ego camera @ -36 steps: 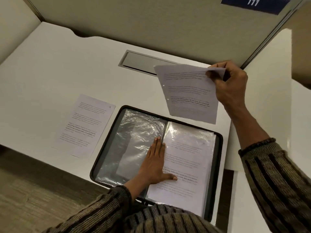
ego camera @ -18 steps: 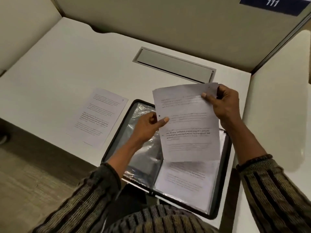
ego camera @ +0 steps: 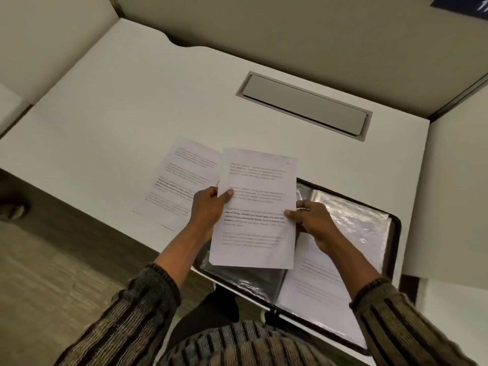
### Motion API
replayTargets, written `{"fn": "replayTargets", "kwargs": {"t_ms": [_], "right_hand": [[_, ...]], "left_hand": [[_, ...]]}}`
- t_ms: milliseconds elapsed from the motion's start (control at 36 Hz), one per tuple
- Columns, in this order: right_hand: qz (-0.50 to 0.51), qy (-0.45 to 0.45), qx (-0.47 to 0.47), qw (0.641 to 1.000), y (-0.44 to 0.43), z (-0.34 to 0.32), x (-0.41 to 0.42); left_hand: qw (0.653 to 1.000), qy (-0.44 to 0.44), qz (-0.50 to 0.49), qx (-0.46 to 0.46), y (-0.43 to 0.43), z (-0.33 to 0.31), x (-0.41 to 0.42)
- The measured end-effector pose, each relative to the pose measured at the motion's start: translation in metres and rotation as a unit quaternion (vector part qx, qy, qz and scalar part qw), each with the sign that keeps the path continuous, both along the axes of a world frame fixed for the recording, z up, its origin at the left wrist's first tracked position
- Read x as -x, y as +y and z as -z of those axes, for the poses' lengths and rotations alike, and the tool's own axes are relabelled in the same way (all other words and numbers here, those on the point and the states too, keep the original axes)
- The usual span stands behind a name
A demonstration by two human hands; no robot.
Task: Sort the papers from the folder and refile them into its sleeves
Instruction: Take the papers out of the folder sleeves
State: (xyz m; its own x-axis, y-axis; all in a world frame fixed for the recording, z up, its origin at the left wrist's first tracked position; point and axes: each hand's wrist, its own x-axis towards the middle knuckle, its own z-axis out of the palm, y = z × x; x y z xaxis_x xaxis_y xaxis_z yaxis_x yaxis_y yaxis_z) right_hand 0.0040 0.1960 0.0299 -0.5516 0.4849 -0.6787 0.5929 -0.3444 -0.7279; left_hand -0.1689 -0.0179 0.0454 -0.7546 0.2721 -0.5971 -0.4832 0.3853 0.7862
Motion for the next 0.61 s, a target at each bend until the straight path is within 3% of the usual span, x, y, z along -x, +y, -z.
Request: {"fn": "replayTargets", "kwargs": {"t_ms": [250,444,611], "right_hand": [[-0.015,-0.001,-0.041,0.999,-0.072,0.015,0.081],[-0.024,0.009,-0.025,0.999,-0.117,0.029,0.145],[-0.033,-0.018,-0.043,0.998,-0.149,0.041,0.188]], "left_hand": [[0.982,0.079,0.133,0.113,-0.054,0.003,0.086],[0.955,0.174,0.140,0.193,-0.087,0.016,0.157],[0.911,0.243,0.181,0.280,-0.096,0.032,0.203]]}}
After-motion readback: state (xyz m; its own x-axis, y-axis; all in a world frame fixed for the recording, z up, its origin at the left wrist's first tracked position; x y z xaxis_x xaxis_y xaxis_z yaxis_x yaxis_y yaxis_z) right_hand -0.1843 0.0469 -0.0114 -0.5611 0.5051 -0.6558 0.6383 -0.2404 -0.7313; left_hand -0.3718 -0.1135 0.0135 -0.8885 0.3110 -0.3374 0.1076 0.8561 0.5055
